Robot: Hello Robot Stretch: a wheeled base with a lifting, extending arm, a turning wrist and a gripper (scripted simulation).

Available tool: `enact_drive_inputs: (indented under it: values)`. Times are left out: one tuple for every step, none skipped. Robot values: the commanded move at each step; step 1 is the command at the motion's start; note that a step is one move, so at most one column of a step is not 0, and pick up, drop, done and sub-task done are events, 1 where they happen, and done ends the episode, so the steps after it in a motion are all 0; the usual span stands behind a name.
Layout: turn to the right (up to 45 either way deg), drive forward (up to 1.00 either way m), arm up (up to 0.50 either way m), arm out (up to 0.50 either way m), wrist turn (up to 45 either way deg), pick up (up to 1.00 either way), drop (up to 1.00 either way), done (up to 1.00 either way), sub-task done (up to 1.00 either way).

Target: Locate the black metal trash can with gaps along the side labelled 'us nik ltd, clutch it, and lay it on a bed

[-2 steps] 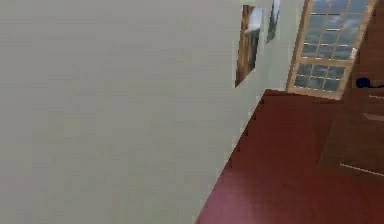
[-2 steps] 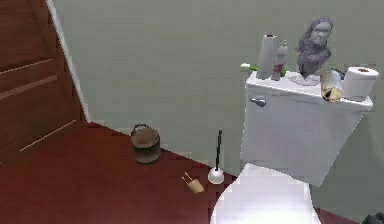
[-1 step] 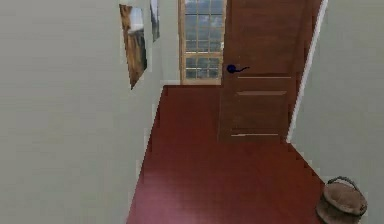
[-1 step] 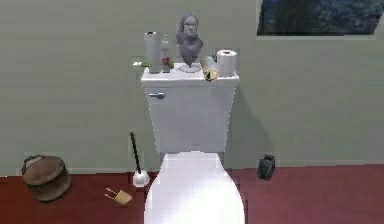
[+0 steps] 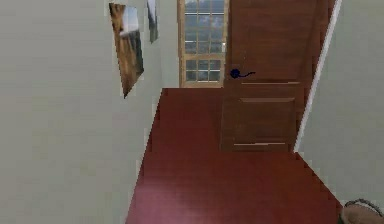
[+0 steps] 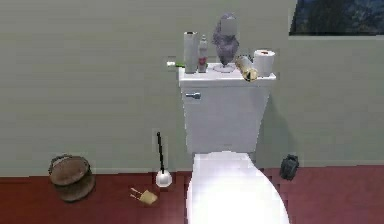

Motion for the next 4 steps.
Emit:
enact_drive_inputs:
  values:
    - [-45.0, 0.0, 0.0, 0.0, 0.0, 0.0, 0.0, 0.0, 0.0]
    - [-45.0, 0.0, 0.0, 0.0, 0.0, 0.0, 0.0, 0.0, 0.0]
    - [-45.0, 0.0, 0.0, 0.0, 0.0, 0.0, 0.0, 0.0, 0.0]
    - [0.0, 0.05, 0.0, 0.0, 0.0, 0.0, 0.0, 0.0, 0.0]
